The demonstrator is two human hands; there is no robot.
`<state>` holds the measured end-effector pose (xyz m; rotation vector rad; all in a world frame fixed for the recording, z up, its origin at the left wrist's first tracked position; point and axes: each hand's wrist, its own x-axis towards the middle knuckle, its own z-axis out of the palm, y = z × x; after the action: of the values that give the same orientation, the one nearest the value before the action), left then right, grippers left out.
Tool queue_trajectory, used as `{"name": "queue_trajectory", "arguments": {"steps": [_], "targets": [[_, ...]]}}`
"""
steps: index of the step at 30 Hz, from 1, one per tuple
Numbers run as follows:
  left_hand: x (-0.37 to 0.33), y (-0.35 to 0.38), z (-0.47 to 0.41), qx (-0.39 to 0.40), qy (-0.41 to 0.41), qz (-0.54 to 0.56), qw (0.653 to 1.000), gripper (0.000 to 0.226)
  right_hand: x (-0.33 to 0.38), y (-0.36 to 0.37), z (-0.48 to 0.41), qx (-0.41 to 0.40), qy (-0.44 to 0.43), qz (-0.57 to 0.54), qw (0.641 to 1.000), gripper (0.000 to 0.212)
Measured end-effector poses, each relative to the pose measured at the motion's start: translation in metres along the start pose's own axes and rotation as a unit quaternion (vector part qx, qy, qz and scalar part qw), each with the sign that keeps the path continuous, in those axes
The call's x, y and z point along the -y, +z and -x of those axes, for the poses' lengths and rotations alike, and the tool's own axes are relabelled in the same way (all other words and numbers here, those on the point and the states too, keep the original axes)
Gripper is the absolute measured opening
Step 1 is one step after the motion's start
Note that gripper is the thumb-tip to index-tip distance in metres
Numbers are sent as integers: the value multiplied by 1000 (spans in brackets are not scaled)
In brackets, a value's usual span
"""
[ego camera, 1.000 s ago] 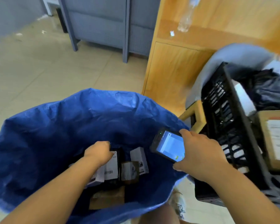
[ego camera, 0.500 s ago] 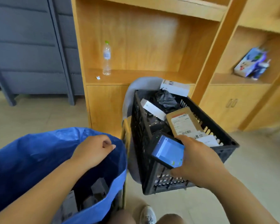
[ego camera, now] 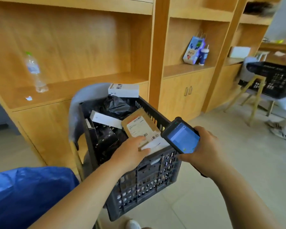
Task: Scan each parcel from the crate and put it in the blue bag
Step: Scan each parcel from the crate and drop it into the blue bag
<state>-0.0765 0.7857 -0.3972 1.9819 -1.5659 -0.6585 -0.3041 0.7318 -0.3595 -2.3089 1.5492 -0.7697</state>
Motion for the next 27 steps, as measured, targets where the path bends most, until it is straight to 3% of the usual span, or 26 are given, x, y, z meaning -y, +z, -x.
{"name": "queue_trajectory", "arguments": {"steps": [3, 7, 19, 23, 27], "targets": [[-7, 25, -21, 75, -5, -34, 997, 51, -14, 3, -1, 3, 19, -7, 1000, 66], [-5, 42, -36, 95, -4, -79, 992, 51, -25, 8, -2, 8, 27, 8, 1000, 65], [15, 21, -70, -29, -66, 44, 996, 60, -32, 13, -11, 26, 44, 14, 999, 71], [21, -4, -69, -56, -75, 102, 990, 35, -29, 13, -12, 20, 32, 7, 999, 72], [33, -31, -62, -152, -124, 185, 963, 24, -20, 19, -14, 24, 18, 2, 1000, 72]]}}
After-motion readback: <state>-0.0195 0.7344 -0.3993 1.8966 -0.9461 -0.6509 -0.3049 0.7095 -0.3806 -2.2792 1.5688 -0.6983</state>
